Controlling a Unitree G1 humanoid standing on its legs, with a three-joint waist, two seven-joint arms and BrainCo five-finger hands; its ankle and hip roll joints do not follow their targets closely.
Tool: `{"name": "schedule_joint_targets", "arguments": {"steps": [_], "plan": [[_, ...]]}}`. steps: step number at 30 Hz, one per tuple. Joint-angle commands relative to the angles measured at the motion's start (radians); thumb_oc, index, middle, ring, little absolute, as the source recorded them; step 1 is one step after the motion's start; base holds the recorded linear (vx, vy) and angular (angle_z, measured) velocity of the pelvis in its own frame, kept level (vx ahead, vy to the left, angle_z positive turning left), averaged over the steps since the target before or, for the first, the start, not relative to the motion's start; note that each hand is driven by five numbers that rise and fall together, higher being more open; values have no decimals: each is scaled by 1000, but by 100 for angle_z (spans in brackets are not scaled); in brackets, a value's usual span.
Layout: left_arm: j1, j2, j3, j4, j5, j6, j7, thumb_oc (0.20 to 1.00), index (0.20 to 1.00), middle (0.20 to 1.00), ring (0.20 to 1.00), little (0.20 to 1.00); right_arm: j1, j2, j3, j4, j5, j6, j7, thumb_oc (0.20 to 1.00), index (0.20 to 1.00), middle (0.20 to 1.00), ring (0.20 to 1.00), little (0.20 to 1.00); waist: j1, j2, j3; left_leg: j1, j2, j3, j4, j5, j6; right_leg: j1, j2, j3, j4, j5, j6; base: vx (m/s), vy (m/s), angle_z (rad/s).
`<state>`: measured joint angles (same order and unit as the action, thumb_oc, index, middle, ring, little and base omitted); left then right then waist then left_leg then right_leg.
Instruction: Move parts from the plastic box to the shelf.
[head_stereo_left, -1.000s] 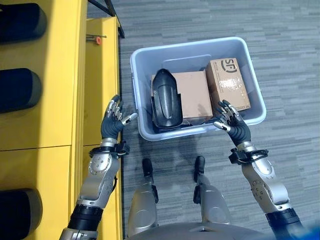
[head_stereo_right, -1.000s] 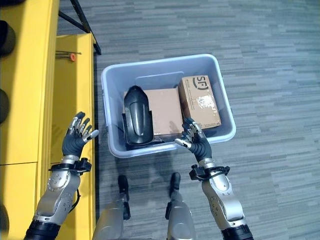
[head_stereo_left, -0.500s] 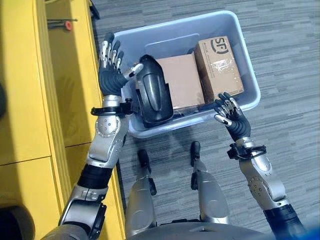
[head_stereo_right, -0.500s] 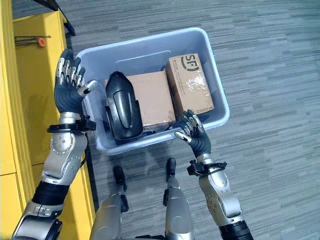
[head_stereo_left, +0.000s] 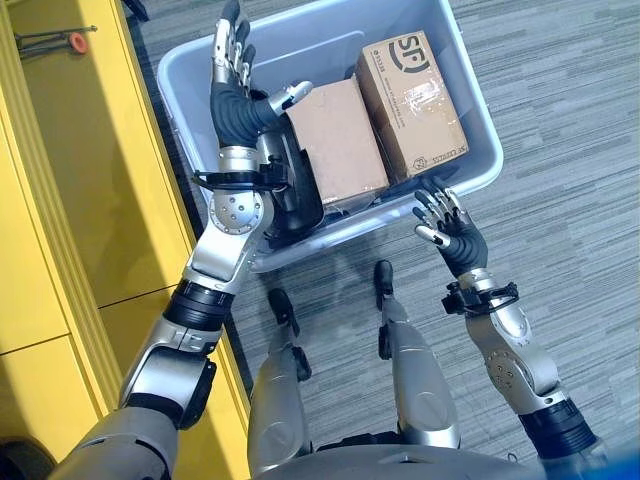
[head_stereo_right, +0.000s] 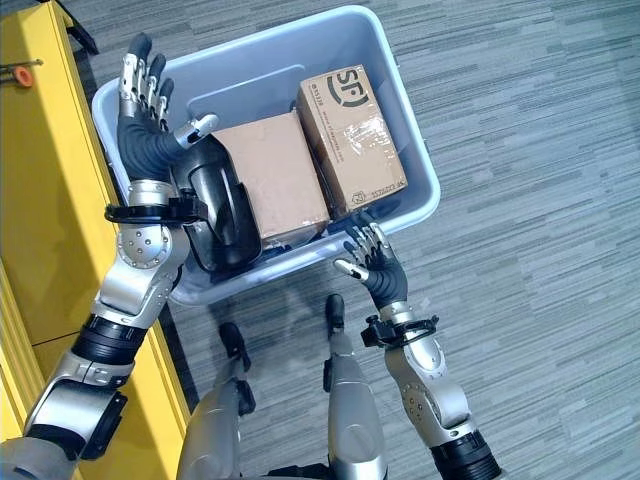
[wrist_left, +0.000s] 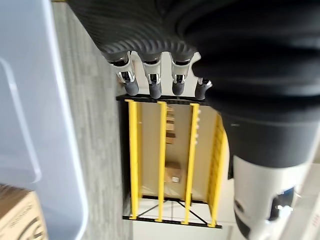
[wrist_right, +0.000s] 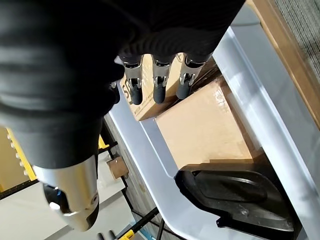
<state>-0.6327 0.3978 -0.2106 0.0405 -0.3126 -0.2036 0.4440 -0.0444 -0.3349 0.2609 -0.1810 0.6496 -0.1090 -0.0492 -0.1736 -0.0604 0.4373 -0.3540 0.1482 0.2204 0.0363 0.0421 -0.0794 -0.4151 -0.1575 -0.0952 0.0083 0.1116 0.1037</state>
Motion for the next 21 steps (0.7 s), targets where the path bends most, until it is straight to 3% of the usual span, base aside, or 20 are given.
{"name": "schedule_joint_targets", "arguments": {"steps": [1,8,9,10,12,21], "plan": [[-1,31,16,6,34,-40,27,1000,1000,1000,1000,1000,18,-11,-32,-107,21,-66,-9,1000,1000,1000,1000,1000,2,-17,-21,10,66,-41,23,14,-50,-50,-51,35,114,-61,73,-12,-16,-6],[49,-13,62,67,22,-38,84,1000,1000,1000,1000,1000,11,-2,-17,-118,12,-78,-31,1000,1000,1000,1000,1000,-5,-39,13,-19,72,-29,28,16,-49,-96,-36,53,113,-47,71,7,-13,-14],[56,-18,68,71,18,-37,89,1000,1000,1000,1000,1000,12,0,-16,-118,12,-78,-34,1000,1000,1000,1000,1000,-3,-36,12,-9,73,-36,26,-6,-56,-87,-35,52,115,-69,77,1,-11,-7],[61,-22,72,75,18,-35,91,1000,1000,1000,1000,1000,12,0,-14,-119,14,-79,-34,1000,1000,1000,1000,1000,-5,-42,20,-27,72,-31,29,17,-50,-100,-34,55,113,-46,70,1,-11,-3],[68,-25,78,87,26,-30,102,1000,1000,1000,1000,1000,15,-1,-13,-115,16,-78,-38,1000,1000,1000,1000,1000,-5,-40,21,-20,73,-39,26,-4,-56,-94,-33,52,115,-69,76,44,2,1],[48,-1,118,239,40,-8,165,1000,1000,1000,1000,1000,32,-7,-2,-114,39,-86,-43,1000,1000,1000,1000,1000,-25,-58,53,-79,74,-38,40,-3,-60,-157,-19,64,122,-60,66,11,-7,0]]}}
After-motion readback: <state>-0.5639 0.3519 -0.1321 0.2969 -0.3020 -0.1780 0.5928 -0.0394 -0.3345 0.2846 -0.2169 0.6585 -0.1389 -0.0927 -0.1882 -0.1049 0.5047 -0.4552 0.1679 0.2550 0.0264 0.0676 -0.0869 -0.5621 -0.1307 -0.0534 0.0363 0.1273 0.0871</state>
